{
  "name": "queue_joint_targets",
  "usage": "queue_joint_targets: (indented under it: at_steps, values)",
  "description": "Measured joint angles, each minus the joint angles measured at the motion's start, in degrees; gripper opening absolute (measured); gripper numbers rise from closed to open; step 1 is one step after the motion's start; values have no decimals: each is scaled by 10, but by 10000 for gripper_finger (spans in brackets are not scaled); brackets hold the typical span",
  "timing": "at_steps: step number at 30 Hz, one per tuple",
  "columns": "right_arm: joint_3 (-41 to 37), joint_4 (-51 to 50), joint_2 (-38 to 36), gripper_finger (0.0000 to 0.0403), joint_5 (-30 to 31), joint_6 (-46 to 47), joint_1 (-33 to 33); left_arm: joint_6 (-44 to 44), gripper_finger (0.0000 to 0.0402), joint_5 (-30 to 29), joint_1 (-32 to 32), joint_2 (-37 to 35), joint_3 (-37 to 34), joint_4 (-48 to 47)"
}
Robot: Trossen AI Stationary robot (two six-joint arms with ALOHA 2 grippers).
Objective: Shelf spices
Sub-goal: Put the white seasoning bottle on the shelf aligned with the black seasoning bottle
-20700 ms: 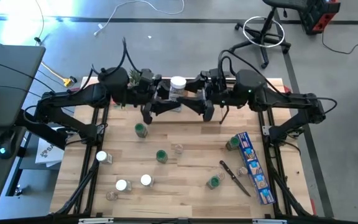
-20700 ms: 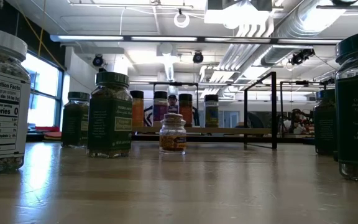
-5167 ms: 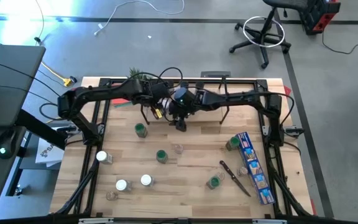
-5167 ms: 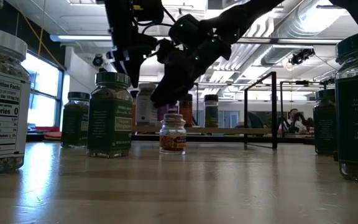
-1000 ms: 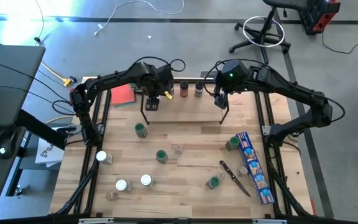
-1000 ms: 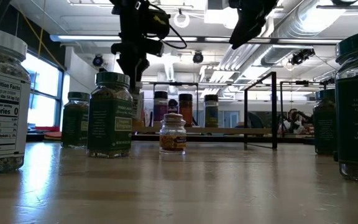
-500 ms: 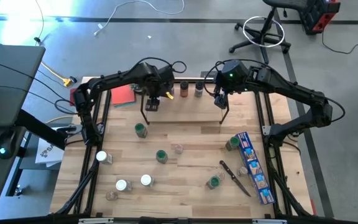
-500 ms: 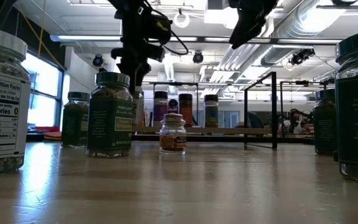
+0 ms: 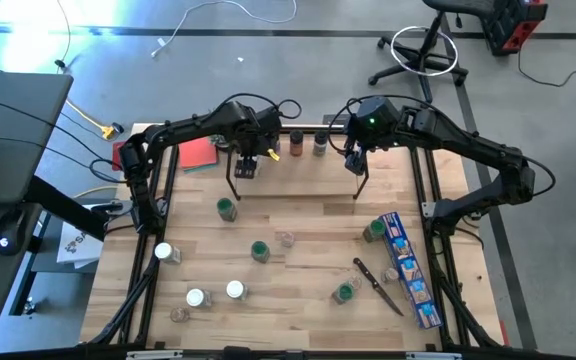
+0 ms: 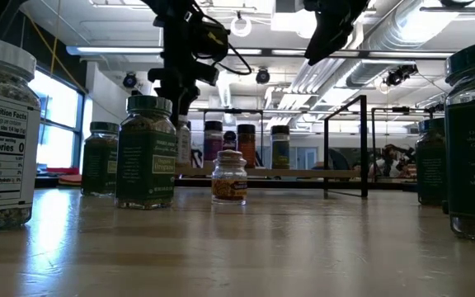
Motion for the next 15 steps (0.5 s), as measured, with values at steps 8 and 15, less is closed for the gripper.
queue_joint_targets:
  at_steps: [8,15]
  values:
    - [0,0,0,283,0,10,0,-22,236,4,0,0,0,-6]
    - [0,0,0,283,0,11,0,-36,221,1,0,0,0,-8]
